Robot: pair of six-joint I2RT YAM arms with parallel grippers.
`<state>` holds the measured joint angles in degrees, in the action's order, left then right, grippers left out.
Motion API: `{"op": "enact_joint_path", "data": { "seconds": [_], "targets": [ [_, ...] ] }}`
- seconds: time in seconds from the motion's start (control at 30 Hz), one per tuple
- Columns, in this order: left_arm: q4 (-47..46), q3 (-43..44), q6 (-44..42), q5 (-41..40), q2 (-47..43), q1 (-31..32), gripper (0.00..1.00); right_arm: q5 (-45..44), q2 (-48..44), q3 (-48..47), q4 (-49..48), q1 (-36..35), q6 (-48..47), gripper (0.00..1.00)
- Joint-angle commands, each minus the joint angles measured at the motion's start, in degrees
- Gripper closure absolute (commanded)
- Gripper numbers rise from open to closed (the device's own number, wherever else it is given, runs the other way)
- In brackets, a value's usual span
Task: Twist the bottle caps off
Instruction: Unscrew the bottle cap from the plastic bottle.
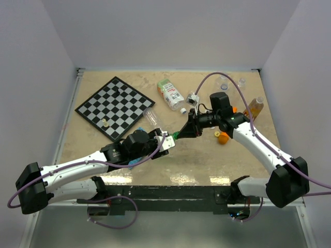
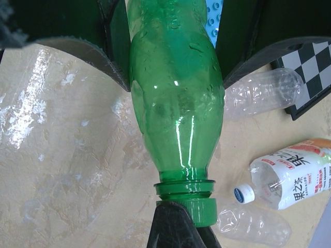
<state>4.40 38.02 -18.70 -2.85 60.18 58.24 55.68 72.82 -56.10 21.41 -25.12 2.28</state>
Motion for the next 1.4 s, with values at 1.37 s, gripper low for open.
{"op": "enact_joint_path", "data": {
  "seconds": [1.37],
  "targets": [
    [-2.82,1.62,0.59,9.36,-2.35,-0.49,0.92,0.21,-14.45,-5.96,28.78,-1.68,-92.64,1.00]
  ]
}}
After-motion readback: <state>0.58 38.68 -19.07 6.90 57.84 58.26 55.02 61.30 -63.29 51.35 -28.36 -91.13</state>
